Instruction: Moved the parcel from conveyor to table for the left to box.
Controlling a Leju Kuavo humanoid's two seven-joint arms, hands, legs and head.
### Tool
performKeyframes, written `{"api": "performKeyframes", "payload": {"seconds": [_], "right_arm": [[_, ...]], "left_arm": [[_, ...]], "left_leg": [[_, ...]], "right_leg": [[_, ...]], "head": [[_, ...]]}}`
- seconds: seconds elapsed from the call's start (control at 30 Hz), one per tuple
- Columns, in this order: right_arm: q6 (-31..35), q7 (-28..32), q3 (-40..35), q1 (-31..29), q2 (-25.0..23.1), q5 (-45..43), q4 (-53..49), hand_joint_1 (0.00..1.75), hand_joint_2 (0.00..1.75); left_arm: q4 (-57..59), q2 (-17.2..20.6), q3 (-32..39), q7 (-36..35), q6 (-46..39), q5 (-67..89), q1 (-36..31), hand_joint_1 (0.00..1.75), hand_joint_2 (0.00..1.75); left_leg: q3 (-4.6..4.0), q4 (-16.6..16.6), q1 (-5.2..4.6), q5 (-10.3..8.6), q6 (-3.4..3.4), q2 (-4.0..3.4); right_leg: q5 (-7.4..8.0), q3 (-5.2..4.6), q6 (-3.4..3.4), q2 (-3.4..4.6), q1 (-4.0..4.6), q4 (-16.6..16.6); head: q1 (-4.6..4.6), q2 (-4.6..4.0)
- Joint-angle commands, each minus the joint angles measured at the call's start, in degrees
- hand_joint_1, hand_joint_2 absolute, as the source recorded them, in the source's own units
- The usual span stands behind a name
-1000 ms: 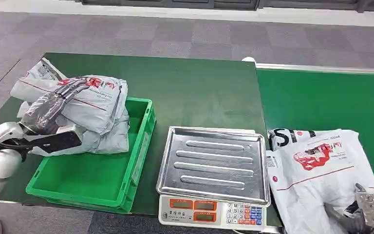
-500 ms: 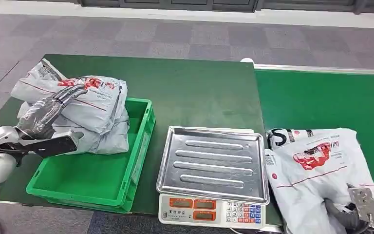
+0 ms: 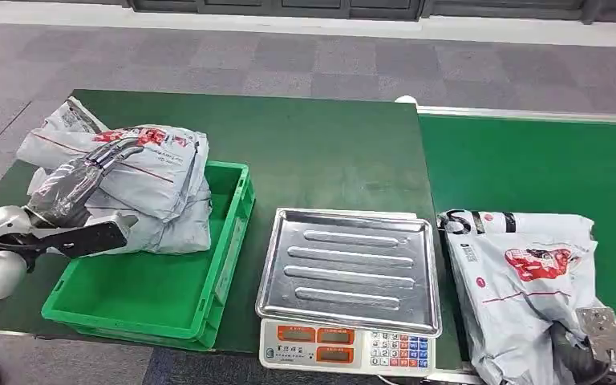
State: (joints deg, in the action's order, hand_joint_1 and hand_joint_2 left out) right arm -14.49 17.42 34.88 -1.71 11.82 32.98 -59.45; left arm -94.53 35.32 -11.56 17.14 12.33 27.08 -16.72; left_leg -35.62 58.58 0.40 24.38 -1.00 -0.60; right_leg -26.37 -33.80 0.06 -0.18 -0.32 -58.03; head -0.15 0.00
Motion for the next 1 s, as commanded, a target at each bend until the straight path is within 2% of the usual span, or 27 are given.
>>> {"api": "performKeyframes", "payload": {"seconds": [0.03,0.6,0.83,1.0], "right_arm": [[-0.5,-0.5,-3.0,0.6,-1.3,0.2,2.4,1.75,1.75],[-0.5,0.0,-2.8,0.4,-1.5,-0.3,1.8,1.75,1.75],[2.1,1.7,-6.4,0.6,-3.0,-3.4,-8.9,1.75,1.75],[4.1,1.7,-12.7,-3.4,2.0,-9.8,-13.7,1.75,1.75]], "left_arm": [[2.1,-2.6,-1.6,-0.5,0.5,0.5,-2.3,0.0,1.75],[1.7,-2.2,-1.4,-0.6,0.5,0.5,-1.6,0.0,1.75],[-0.8,-2.1,0.9,0.0,-0.7,1.1,2.6,0.0,1.75],[1.3,-3.5,-0.8,1.1,-0.2,1.9,-0.2,0.0,1.75]], "left_leg": [[0.12,-0.1,0.04,-0.03,0.01,0.15],[0.19,-0.3,0.04,-0.07,-0.02,0.18],[0.16,-0.2,-0.02,0.03,-0.03,-0.12],[0.04,-0.1,-0.07,0.04,-0.03,-0.11]], "right_leg": [[0.01,0.18,0.0,-0.1,0.04,0.2],[0.04,0.27,-0.04,-0.11,0.05,0.3],[0.01,0.14,-0.06,0.18,0.0,0.2],[-0.01,0.0,-0.04,0.15,-0.04,0.0]], "head": [[0.0,0.0],[0.0,0.0],[0.0,0.0],[0.0,0.0]]}}
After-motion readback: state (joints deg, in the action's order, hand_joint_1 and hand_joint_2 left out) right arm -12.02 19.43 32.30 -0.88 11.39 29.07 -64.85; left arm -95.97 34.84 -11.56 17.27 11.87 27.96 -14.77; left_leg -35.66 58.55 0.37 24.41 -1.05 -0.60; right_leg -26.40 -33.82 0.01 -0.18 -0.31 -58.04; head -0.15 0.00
